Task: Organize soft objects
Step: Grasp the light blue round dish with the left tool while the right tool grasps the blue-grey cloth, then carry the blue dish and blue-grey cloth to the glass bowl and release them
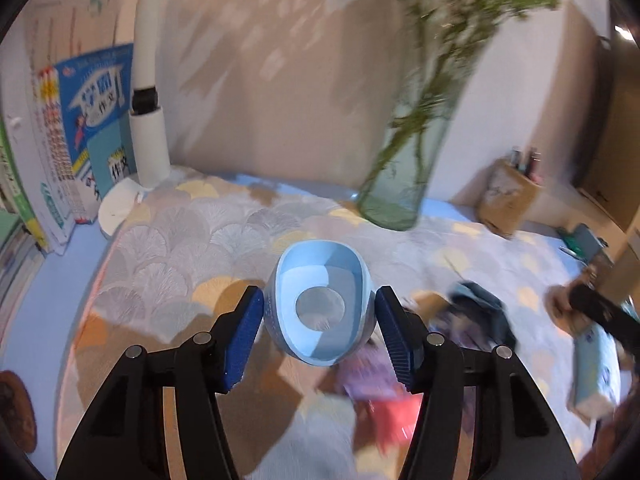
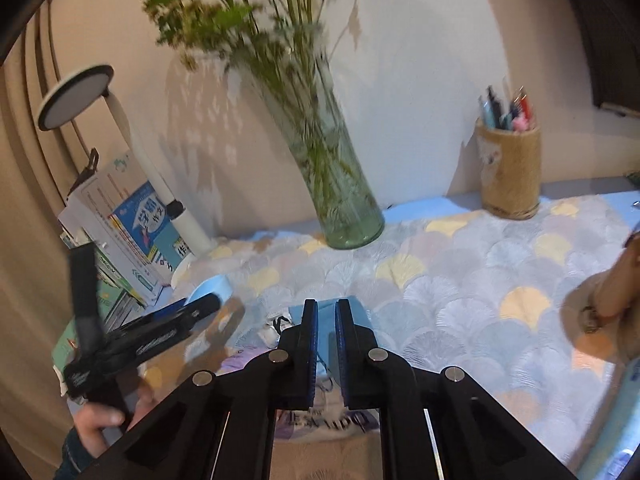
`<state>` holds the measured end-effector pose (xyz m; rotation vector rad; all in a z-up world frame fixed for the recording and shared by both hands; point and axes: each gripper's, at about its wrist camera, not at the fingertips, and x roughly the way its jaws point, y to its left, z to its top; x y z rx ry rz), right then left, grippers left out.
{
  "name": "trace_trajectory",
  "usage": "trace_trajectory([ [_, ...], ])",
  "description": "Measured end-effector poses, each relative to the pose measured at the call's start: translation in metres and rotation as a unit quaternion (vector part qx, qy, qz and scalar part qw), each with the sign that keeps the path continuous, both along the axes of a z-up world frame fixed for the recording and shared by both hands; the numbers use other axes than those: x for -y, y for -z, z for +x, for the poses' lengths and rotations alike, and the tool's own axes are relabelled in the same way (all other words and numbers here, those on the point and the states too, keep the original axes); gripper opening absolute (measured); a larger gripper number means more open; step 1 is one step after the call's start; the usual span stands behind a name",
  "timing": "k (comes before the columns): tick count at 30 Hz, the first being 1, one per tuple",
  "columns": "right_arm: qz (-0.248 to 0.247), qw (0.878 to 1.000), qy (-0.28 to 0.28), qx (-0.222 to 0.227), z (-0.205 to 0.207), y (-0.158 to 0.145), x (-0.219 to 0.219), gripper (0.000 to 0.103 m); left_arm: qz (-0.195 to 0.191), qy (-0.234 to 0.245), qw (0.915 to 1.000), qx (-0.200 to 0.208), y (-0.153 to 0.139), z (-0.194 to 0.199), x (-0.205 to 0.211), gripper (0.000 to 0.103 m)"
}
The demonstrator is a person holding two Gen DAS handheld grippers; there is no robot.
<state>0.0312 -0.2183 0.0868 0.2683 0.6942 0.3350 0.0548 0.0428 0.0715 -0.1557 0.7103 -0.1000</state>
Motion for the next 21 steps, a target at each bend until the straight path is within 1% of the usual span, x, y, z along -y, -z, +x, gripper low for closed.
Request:
trace_trajectory([
  [2, -0.005, 1.0, 0.005, -0.004, -0.007, -0.005, 0.003, 0.009, -0.007, 0.001, 1.0, 0.006, 0.0, -0.019, 0.0, 0.056],
  [3, -0.001, 1.0, 0.002, -0.017, -0.007, -0.005, 0.004, 0.015, -0.007, -0.004, 0.9999, 0.007, 0.004, -0.027, -0.001, 0.056],
  [4, 0.002, 0.999, -0.001, -0.034, -0.006, -0.002, 0.003, 0.031, -0.005, -0.008, 0.9999, 0.006, 0.008, -0.029, -0.002, 0.056],
  [5, 0.003, 0.999, -0.003, -0.054, -0.003, 0.003, 0.002, 0.044, -0.006, -0.011, 0.9999, 0.002, 0.013, -0.031, -0.002, 0.056],
  [6, 0.003, 0.998, -0.003, -0.066, 0.0, 0.007, 0.001, 0.069, -0.014, -0.009, 0.9999, -0.004, 0.018, -0.034, -0.004, 0.056],
  [7, 0.003, 0.997, -0.002, -0.075, 0.003, 0.011, -0.003, 0.079, -0.023, -0.003, 0.9997, -0.01, 0.022, -0.036, -0.003, 0.056],
  [9, -0.004, 0.996, -0.013, -0.085, 0.011, 0.019, -0.014, 0.079, -0.029, 0.007, 0.9995, -0.01, 0.027, -0.04, 0.0, 0.056],
  [12, -0.032, 0.992, -0.02, -0.116, 0.03, 0.036, -0.031, 0.079, -0.016, 0.02, 0.9997, -0.006, 0.03, -0.048, 0.011, 0.056],
  [13, -0.041, 0.991, -0.019, -0.128, 0.039, 0.043, -0.036, 0.078, -0.01, 0.024, 0.9997, -0.006, 0.03, -0.049, 0.014, 0.056],
  [14, -0.048, 0.989, -0.017, -0.136, 0.045, 0.049, -0.039, 0.072, -0.005, 0.025, 0.9997, -0.005, 0.03, -0.051, 0.016, 0.056],
  [15, -0.051, 0.989, -0.018, -0.138, 0.048, 0.052, -0.04, 0.052, -0.003, 0.028, 0.9996, -0.004, 0.03, -0.053, 0.017, 0.056],
  [16, -0.05, 0.989, -0.021, -0.141, 0.052, 0.055, -0.04, 0.038, -0.005, 0.031, 0.9995, -0.003, 0.03, -0.053, 0.018, 0.056],
  [17, -0.044, 0.989, -0.019, -0.143, 0.055, 0.057, -0.038, 0.032, -0.007, 0.032, 0.9994, -0.003, 0.03, -0.055, 0.019, 0.056],
  [18, -0.028, 0.989, -0.012, -0.144, 0.057, 0.058, -0.031, 0.023, -0.008, 0.033, 0.9994, -0.003, 0.03, -0.056, 0.018, 0.056],
  [19, -0.003, 0.989, -0.004, -0.145, 0.058, 0.059, -0.022, 0.015, -0.008, 0.035, 0.9993, -0.003, 0.029, -0.057, 0.019, 0.056],
  [21, 0.042, 0.989, 0.01, -0.141, 0.058, 0.059, -0.003, 0.012, -0.009, 0.04, 0.9991, -0.003, 0.029, -0.059, 0.02, 0.056],
])
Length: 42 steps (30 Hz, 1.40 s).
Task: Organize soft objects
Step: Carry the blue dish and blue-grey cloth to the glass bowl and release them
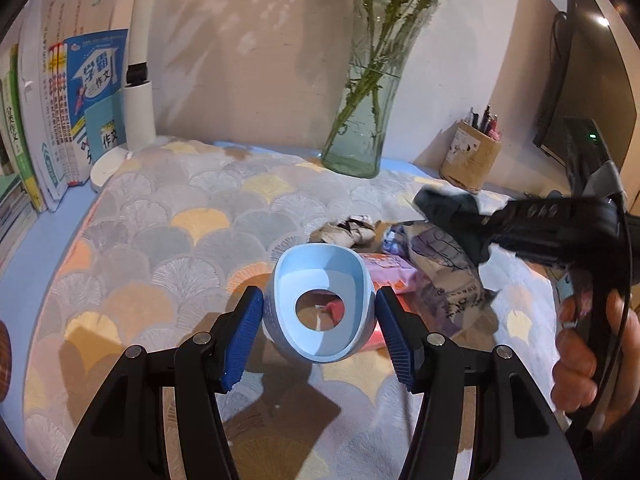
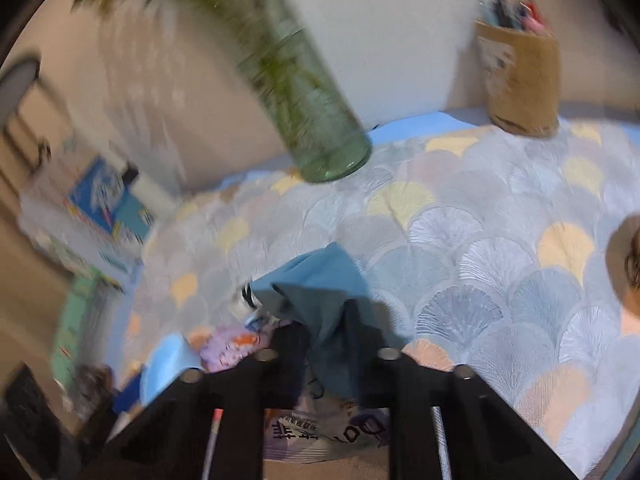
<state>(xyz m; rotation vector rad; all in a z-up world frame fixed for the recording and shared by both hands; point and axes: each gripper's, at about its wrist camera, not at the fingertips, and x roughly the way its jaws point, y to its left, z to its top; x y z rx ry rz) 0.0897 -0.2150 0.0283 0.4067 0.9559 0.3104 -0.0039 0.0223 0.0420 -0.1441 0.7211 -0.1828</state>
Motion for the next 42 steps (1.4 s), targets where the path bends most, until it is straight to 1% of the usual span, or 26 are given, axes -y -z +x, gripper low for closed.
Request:
trace_trajectory([
  [2, 0.026, 0.999, 0.015, 0.018, -0.004, -0.005, 0.014, 0.011, -0.006, 0.007, 1.0, -0.002, -0.001, -0.004, 0.002, 0.056],
  [4, 0.031, 0.999, 0.032, 0.029, -0.014, -0.014, 0.029, 0.011, -0.009, 0.015, 0.9999, -0.001, -0.003, -0.014, 0.005, 0.056],
  [6, 0.04, 0.998, 0.028, 0.04, -0.031, -0.025, 0.036, 0.011, -0.009, 0.027, 0.9996, 0.004, -0.006, -0.026, 0.009, 0.056],
  [7, 0.034, 0.998, 0.027, 0.043, -0.037, -0.029, 0.037, 0.011, -0.009, 0.033, 0.9994, 0.003, -0.006, -0.032, 0.011, 0.056],
  [10, -0.046, 0.997, 0.01, 0.056, -0.08, -0.044, 0.034, 0.011, -0.006, 0.046, 0.9989, -0.004, -0.001, -0.044, 0.018, 0.056],
  [11, -0.067, 0.996, 0.0, 0.056, -0.089, -0.045, 0.03, 0.011, 0.002, 0.051, 0.9987, -0.006, 0.002, -0.048, 0.022, 0.056],
  [13, -0.147, 0.988, -0.024, 0.05, -0.118, -0.038, 0.019, 0.011, 0.007, 0.057, 0.9983, -0.012, 0.008, -0.052, 0.027, 0.056],
  [14, -0.175, 0.983, -0.029, 0.046, -0.126, -0.031, 0.015, 0.011, 0.005, 0.059, 0.9981, -0.015, 0.01, -0.052, 0.028, 0.056],
  [15, -0.215, 0.975, -0.04, 0.039, -0.136, -0.022, 0.009, 0.011, 0.006, 0.059, 0.9981, -0.016, 0.011, -0.052, 0.028, 0.056],
  [16, -0.232, 0.971, -0.049, 0.032, -0.143, -0.013, 0.007, 0.011, 0.011, 0.055, 0.9983, -0.011, 0.011, -0.053, 0.029, 0.056],
  [18, -0.228, 0.971, -0.071, 0.005, -0.155, 0.008, 0.004, 0.013, 0.014, 0.056, 0.9983, -0.005, 0.012, -0.053, 0.027, 0.057],
  [20, -0.206, 0.976, -0.072, -0.021, -0.162, 0.021, 0.007, 0.02, 0.009, 0.059, 0.9982, -0.012, 0.015, -0.051, 0.025, 0.057],
  [21, -0.19, 0.979, -0.063, -0.021, -0.169, 0.022, 0.011, 0.027, 0.006, 0.059, 0.9981, -0.014, 0.015, -0.05, 0.024, 0.057],
  [22, -0.18, 0.982, -0.059, -0.021, -0.175, 0.02, 0.013, 0.046, 0.001, 0.062, 0.998, -0.014, 0.015, -0.05, 0.023, 0.058],
  [23, -0.157, 0.986, -0.052, -0.033, -0.181, 0.016, 0.018, 0.057, -0.001, 0.064, 0.9978, -0.014, 0.016, -0.051, 0.023, 0.058],
  [24, -0.139, 0.988, -0.045, -0.042, -0.186, 0.013, 0.022, 0.076, -0.003, 0.067, 0.9976, -0.014, 0.016, -0.051, 0.024, 0.058],
  [25, -0.127, 0.99, -0.041, -0.041, -0.19, 0.011, 0.025, 0.086, -0.004, 0.07, 0.9974, -0.015, 0.016, -0.05, 0.024, 0.059],
  [28, -0.069, 0.997, -0.033, -0.021, -0.197, -0.002, 0.035, 0.091, -0.006, 0.069, 0.9974, -0.018, 0.016, -0.05, 0.025, 0.059],
  [31, -0.053, 0.998, -0.013, -0.026, -0.184, -0.001, 0.036, 0.093, -0.007, 0.069, 0.9974, -0.019, 0.016, -0.051, 0.026, 0.059],
  [33, -0.061, 0.997, 0.007, -0.056, -0.166, 0.011, 0.033, 0.093, -0.005, 0.069, 0.9975, -0.018, 0.016, -0.051, 0.026, 0.059],
  [34, -0.058, 0.996, 0.015, -0.07, -0.158, 0.019, 0.031, 0.096, -0.004, 0.069, 0.9975, -0.019, 0.017, -0.05, 0.026, 0.059],
  [36, -0.066, 0.996, 0.027, -0.053, -0.154, 0.017, 0.023, 0.096, -0.003, 0.069, 0.9974, -0.02, 0.017, -0.05, 0.026, 0.059],
  [39, -0.108, 0.993, 0.028, -0.046, -0.151, 0.02, 0.008, 0.096, -0.002, 0.071, 0.9972, -0.022, 0.018, -0.048, 0.027, 0.059],
  [40, -0.121, 0.991, 0.029, -0.04, -0.149, 0.021, 0.005, 0.091, -0.002, 0.072, 0.9972, -0.023, 0.019, -0.047, 0.026, 0.059],
  [41, -0.151, 0.988, 0.029, -0.028, -0.15, 0.022, -0.003, 0.086, -0.002, 0.072, 0.9972, -0.023, 0.019, -0.048, 0.026, 0.059],
  [42, -0.178, 0.983, 0.028, -0.019, -0.151, 0.023, -0.01, 0.071, -0.003, 0.072, 0.9971, -0.023, 0.019, -0.047, 0.026, 0.059],
])
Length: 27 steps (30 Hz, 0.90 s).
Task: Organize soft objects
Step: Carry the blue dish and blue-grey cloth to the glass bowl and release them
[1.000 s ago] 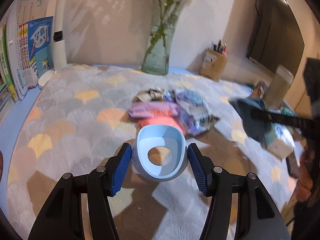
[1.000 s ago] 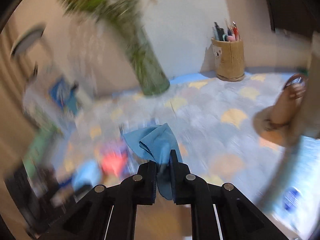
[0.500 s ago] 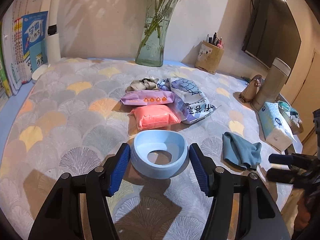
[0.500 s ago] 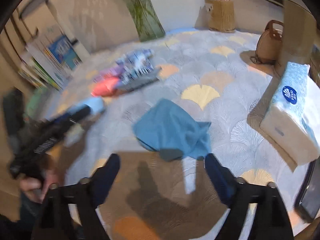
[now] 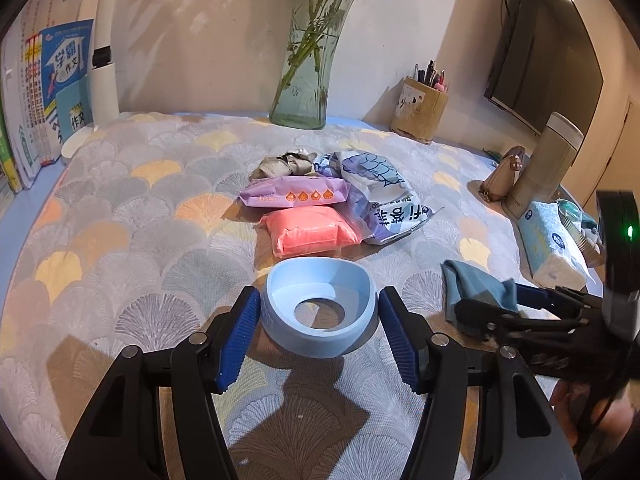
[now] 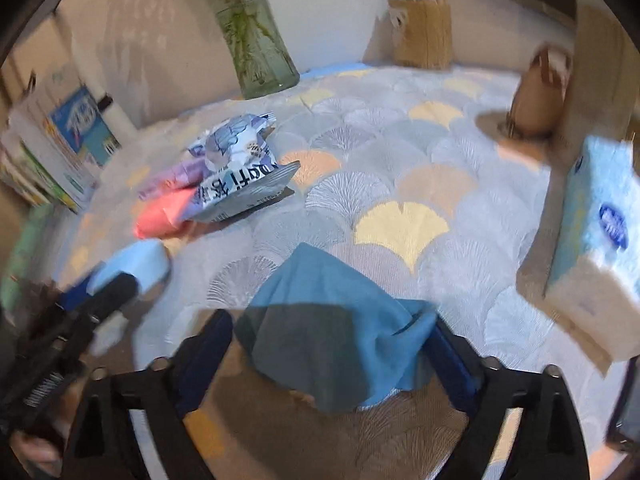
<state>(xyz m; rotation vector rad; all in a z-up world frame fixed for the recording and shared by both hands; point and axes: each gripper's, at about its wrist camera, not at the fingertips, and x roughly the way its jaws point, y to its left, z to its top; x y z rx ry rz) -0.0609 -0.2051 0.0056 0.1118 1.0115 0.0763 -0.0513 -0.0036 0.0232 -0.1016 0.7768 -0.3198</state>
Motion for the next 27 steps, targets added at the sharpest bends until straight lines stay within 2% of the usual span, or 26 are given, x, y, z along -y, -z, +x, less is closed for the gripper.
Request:
trace_trajectory([
  [1, -0.028, 1.0, -0.003, 0.008, -0.001, 0.001, -0.004, 0.059, -0.001, 0.0, 1.0, 0.0, 0.0, 0.0, 0.0, 0.059],
  [2, -0.045, 0.999, -0.011, 0.015, -0.002, 0.001, -0.008, 0.052, 0.0, 0.0, 1.0, 0.0, 0.0, 0.0, 0.001, 0.059],
  [3, -0.044, 0.999, -0.018, 0.023, -0.003, -0.001, -0.007, 0.032, 0.001, 0.0, 1.0, 0.0, 0.0, 0.0, 0.001, 0.059],
  [4, -0.035, 0.999, -0.022, 0.026, -0.004, -0.001, -0.004, 0.018, 0.001, -0.001, 1.0, 0.001, 0.0, 0.0, 0.001, 0.059],
  [6, -0.017, 0.999, -0.022, 0.026, -0.005, -0.004, 0.001, 0.012, 0.005, -0.003, 1.0, 0.004, -0.001, -0.002, 0.002, 0.059],
  [9, 0.011, 0.999, -0.025, 0.045, -0.013, -0.016, 0.008, 0.012, -0.005, 0.003, 0.9999, 0.011, -0.01, -0.009, 0.006, 0.059],
  [12, -0.01, 0.997, -0.025, 0.073, -0.021, -0.035, 0.009, 0.012, -0.029, 0.018, 0.9993, 0.015, -0.022, -0.014, 0.015, 0.059],
  [16, 0.005, 0.996, -0.014, 0.093, -0.028, -0.055, 0.021, 0.012, -0.005, 0.048, 0.9973, 0.056, -0.049, -0.025, 0.045, 0.059],
  [18, 0.016, 0.995, -0.004, 0.101, -0.034, -0.064, 0.034, 0.012, 0.002, 0.07, 0.9946, 0.077, -0.064, -0.027, 0.067, 0.059],
  [22, 0.031, 0.991, 0.033, 0.126, -0.047, -0.082, 0.07, 0.012, 0.004, 0.118, 0.9888, 0.091, -0.087, -0.022, 0.118, 0.059],
  [27, 0.067, 0.981, 0.1, 0.15, -0.063, -0.104, 0.15, 0.012, 0.002, 0.187, 0.977, 0.102, -0.111, -0.018, 0.198, 0.059],
])
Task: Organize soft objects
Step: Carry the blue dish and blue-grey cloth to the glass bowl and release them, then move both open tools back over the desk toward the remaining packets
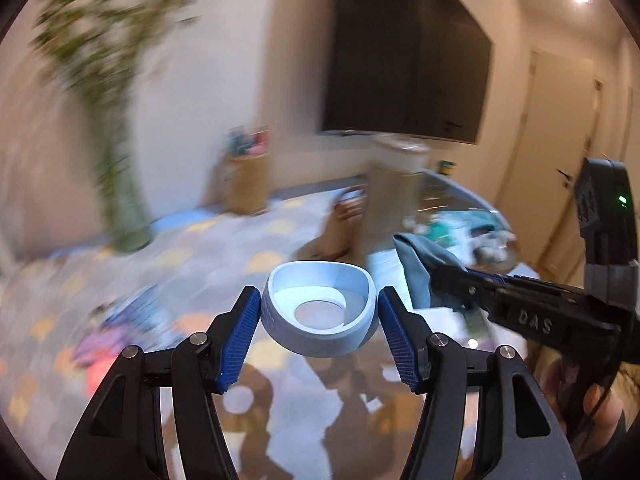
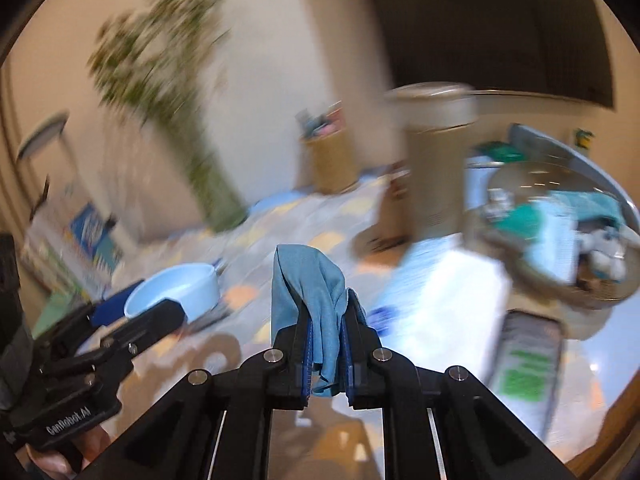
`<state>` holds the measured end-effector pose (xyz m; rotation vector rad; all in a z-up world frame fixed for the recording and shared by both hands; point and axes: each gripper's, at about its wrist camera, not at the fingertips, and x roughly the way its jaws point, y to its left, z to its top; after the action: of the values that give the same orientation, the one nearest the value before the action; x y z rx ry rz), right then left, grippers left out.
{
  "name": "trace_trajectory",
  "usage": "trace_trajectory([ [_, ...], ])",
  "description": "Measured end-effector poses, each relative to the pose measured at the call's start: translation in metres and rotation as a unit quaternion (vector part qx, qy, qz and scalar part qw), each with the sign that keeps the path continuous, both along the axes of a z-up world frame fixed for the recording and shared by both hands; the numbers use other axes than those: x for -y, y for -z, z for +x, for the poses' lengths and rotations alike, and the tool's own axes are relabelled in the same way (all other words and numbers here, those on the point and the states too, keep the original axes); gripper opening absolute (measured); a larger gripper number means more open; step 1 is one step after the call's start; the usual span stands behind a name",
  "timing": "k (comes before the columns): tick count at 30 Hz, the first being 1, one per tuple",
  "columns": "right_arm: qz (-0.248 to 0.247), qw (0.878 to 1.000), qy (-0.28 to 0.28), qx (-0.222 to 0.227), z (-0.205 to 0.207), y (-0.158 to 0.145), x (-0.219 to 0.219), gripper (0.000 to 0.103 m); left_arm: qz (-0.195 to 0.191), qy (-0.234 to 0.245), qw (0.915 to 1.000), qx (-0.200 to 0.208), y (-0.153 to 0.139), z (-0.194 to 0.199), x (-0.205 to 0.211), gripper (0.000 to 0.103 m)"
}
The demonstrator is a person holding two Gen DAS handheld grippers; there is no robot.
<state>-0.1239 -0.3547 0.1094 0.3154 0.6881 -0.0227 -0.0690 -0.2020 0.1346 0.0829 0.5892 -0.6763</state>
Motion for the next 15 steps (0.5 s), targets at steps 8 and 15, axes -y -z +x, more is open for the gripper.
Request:
trace_trajectory([
  [8, 0.056, 0.988, 0.145, 0.008, -0.012, -0.026, 0.172, 0.012, 0.004, 0.091, 0.9956, -0.021, -0.016, 0.01, 0.141, 0.059],
  [15, 0.116, 0.975, 0.185, -0.042, 0.04, -0.009, 0.283, 0.012, 0.048, 0.083, 0.9954, -0.004, 0.015, 0.039, 0.241, 0.059],
])
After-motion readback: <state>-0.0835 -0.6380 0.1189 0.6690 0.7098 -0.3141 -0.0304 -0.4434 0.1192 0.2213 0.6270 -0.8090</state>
